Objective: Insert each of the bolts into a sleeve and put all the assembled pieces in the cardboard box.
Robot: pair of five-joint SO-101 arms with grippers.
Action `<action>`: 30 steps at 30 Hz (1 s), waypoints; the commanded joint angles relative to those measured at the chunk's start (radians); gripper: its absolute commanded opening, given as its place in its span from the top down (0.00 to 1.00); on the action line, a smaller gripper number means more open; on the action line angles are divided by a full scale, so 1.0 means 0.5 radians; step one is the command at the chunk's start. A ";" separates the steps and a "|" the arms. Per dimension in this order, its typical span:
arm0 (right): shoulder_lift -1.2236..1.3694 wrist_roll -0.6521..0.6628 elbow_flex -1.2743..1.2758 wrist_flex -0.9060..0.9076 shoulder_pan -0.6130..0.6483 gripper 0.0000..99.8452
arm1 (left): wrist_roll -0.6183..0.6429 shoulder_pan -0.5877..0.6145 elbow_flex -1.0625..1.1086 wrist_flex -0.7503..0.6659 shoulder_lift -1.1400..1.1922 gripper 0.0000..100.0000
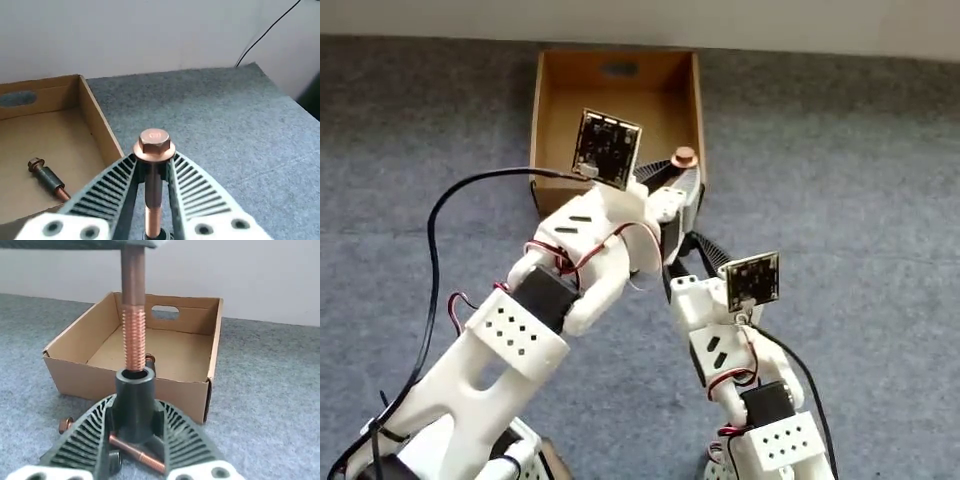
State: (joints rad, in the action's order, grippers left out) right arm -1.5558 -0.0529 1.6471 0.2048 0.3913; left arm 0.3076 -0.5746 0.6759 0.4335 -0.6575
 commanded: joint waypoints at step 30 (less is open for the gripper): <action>-0.038 -0.006 -0.035 -0.054 -0.048 0.99 | 0.025 -0.029 0.002 0.126 -0.020 0.99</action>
State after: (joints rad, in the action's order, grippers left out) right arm -1.5620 -0.0529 1.6456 0.1941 0.3928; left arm 0.3153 -0.5823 0.6851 0.4948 -0.6728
